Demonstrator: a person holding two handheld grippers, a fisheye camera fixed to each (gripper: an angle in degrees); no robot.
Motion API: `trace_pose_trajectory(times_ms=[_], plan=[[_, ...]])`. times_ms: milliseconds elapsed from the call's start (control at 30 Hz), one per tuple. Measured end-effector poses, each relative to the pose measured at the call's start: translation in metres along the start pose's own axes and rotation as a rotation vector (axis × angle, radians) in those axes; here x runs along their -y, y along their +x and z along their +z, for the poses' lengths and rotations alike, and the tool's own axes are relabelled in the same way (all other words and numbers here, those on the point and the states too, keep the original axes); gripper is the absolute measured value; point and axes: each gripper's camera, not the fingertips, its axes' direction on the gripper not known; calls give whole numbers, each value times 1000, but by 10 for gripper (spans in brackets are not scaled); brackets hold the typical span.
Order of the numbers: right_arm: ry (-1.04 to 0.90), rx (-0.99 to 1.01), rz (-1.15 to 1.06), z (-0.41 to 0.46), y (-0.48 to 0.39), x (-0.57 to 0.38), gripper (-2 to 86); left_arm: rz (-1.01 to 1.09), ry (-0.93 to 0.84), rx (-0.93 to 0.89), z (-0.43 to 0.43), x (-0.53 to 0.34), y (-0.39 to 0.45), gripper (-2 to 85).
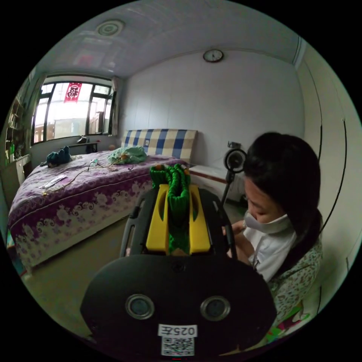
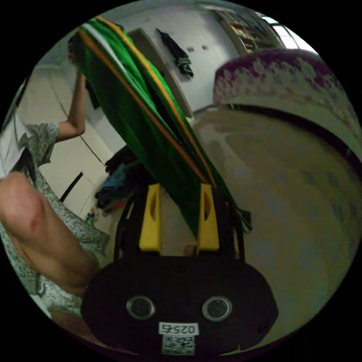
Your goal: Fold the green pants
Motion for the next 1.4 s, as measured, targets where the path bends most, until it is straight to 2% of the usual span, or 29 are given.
trace_pose_trajectory(times_ms=[67,233,433,467,533,567,600,700,833,967,1100,1167,1233,1267,1333,1400], plan=[[22,25,-36,9,-1,2,222,9,-20,26,-19,1,12,39],[-25,33,-165,28,9,26,256,33,-26,45,-91,-2,39,40],[-224,-70,-362,80,36,59,256,54,-37,139,-201,8,70,43],[-261,-76,-364,91,46,60,236,55,-42,169,-222,9,75,44],[-320,-64,-356,102,60,60,109,59,-57,216,-251,9,82,48],[-377,56,-377,102,65,59,37,66,-71,263,-270,7,84,52],[-458,162,-347,98,69,61,10,69,-88,315,-289,4,84,55],[-633,366,-356,57,72,60,-1,16,-49,428,-352,-13,64,60],[-878,412,-369,-44,70,56,-5,-75,55,534,-447,-57,12,55],[-1047,393,-227,-182,76,52,-5,-228,174,533,-537,-170,-90,42],[-1200,604,147,-291,95,23,-5,-501,186,398,-559,-330,-218,38],[-1247,675,243,-323,108,3,-3,-655,188,307,-550,-403,-275,37],[-1312,642,292,-341,134,-20,2,-799,190,199,-530,-479,-329,37],[-1336,558,332,-345,162,-39,7,-880,174,153,-513,-530,-363,38],[-1326,365,489,-348,221,-71,24,-1009,93,190,-487,-608,-413,40],[-1258,205,734,-360,293,-111,43,-1194,-122,371,-457,-712,-477,47]])
